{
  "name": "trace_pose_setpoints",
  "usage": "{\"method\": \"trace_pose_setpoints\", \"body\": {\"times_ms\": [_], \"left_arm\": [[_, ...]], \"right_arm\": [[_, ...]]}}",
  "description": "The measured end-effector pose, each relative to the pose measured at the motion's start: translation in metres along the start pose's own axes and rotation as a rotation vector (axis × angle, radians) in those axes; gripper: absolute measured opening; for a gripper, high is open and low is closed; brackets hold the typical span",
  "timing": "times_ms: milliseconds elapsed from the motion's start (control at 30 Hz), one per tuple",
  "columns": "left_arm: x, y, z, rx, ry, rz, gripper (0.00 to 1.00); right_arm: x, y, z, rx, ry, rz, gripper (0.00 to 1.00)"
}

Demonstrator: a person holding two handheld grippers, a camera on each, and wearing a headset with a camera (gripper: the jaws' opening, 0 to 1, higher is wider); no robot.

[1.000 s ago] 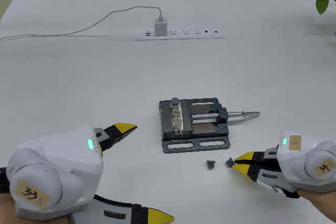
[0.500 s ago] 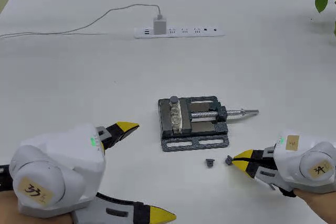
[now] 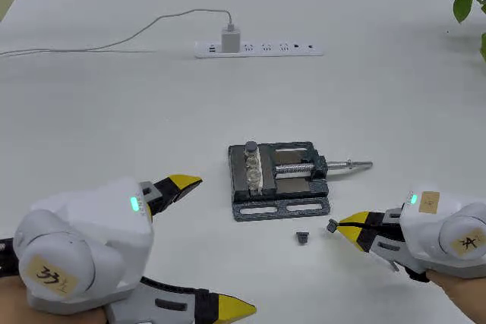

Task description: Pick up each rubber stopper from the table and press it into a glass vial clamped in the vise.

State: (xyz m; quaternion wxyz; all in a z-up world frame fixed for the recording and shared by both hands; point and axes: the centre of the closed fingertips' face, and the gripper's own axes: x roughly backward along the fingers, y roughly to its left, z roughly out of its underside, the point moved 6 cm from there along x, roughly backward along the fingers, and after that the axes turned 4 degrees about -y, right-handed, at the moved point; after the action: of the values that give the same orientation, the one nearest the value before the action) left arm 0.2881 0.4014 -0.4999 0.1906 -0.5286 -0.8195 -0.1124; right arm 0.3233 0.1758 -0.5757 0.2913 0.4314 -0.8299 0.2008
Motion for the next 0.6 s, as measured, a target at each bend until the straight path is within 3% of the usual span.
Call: {"method": "trace_pose_setpoints", "body": {"times_ms": [300,500,600], "left_arm": [[-0.007,0.0,-0.021,-0.053,-0.045,-0.022,0.88],[-0.013,0.003,-0.04,-0.09,-0.095,-0.064,0.8],[-0.014,0.004,-0.049,-0.081,-0.117,-0.085,0.72]], "right_arm": [[0.027,0.001,-0.04,-0.054,-0.083,0.056,0.0],[0.041,0.007,-0.064,-0.101,-0.115,0.085,0.0],[0.046,0.012,-0.076,-0.122,-0.134,0.092,0.0]]}}
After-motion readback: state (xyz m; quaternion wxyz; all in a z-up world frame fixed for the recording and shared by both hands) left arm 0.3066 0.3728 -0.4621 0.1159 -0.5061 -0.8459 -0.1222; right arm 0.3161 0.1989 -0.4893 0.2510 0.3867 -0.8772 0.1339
